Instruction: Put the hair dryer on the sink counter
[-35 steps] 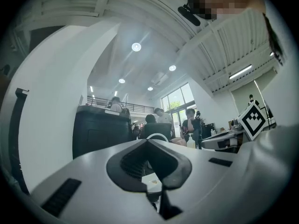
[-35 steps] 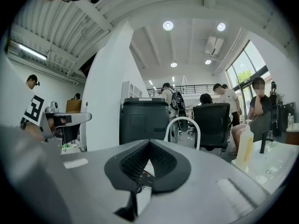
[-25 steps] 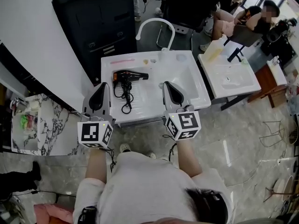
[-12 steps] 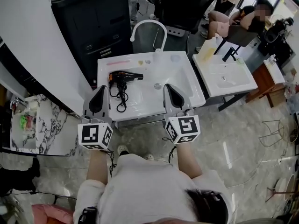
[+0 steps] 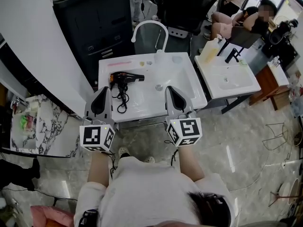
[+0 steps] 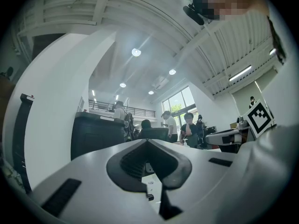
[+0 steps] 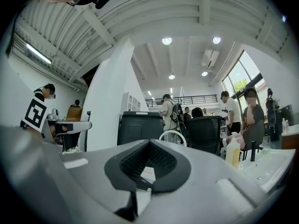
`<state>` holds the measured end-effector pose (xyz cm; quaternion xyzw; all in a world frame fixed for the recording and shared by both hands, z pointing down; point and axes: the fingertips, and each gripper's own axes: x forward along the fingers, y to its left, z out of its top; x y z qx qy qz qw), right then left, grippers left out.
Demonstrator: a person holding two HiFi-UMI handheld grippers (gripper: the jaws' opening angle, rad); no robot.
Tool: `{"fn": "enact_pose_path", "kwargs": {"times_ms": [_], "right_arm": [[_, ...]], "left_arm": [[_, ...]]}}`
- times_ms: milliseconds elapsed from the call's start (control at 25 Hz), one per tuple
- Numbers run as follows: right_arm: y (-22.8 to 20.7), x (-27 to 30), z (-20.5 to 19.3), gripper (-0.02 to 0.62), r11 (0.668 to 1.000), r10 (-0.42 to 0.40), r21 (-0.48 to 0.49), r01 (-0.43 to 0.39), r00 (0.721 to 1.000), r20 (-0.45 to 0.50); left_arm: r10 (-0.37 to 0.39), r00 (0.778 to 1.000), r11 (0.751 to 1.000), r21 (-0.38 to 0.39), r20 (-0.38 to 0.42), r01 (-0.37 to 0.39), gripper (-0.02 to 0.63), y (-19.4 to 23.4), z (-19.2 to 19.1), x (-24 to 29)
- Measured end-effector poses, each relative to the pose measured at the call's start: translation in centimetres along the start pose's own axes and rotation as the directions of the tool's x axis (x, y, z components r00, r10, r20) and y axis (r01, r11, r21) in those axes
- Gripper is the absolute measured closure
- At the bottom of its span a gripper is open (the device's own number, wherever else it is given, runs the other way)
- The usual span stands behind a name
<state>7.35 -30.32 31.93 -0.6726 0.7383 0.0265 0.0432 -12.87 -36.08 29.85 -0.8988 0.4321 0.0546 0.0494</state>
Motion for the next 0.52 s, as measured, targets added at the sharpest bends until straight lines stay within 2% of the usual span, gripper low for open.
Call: {"fn": "enact_pose_path", "kwargs": {"times_ms": [520], "right_arm": [[0.25,1.02,-0.5,0.584,1.0,0.012,0.022,-0.012,1.0,-0.005]], "left_arm": [[0.005,1.0,1.0,0.001,-0.018,-0.005,0.6,0.72,-0.77,0.67]]}}
